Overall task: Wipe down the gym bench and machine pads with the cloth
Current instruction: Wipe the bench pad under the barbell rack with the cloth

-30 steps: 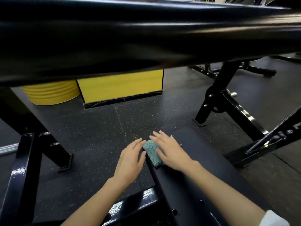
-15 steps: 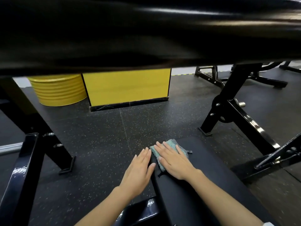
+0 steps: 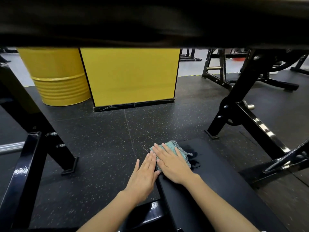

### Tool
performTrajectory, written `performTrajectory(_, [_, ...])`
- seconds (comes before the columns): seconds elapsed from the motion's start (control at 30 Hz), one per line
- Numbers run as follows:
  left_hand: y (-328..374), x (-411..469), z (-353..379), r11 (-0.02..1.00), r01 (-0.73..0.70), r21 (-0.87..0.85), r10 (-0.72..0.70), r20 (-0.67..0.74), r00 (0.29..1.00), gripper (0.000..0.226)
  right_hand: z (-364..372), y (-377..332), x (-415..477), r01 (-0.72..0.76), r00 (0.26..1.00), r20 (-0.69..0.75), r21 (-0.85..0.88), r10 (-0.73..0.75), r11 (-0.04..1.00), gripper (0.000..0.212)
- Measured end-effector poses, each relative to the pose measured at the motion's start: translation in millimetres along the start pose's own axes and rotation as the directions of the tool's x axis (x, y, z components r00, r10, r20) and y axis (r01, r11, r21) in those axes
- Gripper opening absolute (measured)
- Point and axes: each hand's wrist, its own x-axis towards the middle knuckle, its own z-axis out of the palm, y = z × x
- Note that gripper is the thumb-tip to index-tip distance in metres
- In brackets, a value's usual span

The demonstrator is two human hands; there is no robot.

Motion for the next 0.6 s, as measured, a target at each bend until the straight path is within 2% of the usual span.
performTrajectory(0.1, [3.1,-1.6,-6.9,0.999,-0.002,-0.038,0.003,0.025,1.0,0.062,-8.0,15.0,-0.2,0.02,1.0,0.012,-0.016,-0.02,1.0,0.051])
performTrajectory(0.2, [2.7,-5.4,-11.9,0.995,-0.017,-0.103,0.021,0.039,0.999,0.059,-16.4,46.2,-6.0,-0.097,0.995,0.004,-0.056,0.097,0.994,0.052])
performTrajectory(0.33, [-1.3,-4.8,-14.2,0.991,-0.041,-0.124,0.047,0.045,0.998,0.059,-26.9,100.5,-25.1,-0.319,0.948,-0.035,-0.065,0.317,0.946,0.052])
performTrajectory(0.43, [-4.2,-2.6,-15.0,0.994,-0.047,-0.095,0.054,0.066,0.996,0.06,-25.5,100.7,-24.0,-0.362,0.932,-0.034,-0.029,0.361,0.932,0.052])
performTrajectory(0.53, [-3.9,-2.0,-16.3,0.998,-0.051,-0.049,0.055,0.077,0.996,0.069,-18.6,81.6,-19.4,-0.329,0.944,-0.045,-0.043,0.327,0.943,0.052])
performTrajectory(0.6, [-4.2,-2.1,-16.6,0.997,-0.068,-0.027,0.069,0.06,0.996,0.095,-15.4,67.8,-17.8,-0.276,0.961,-0.045,-0.034,0.274,0.961,0.052])
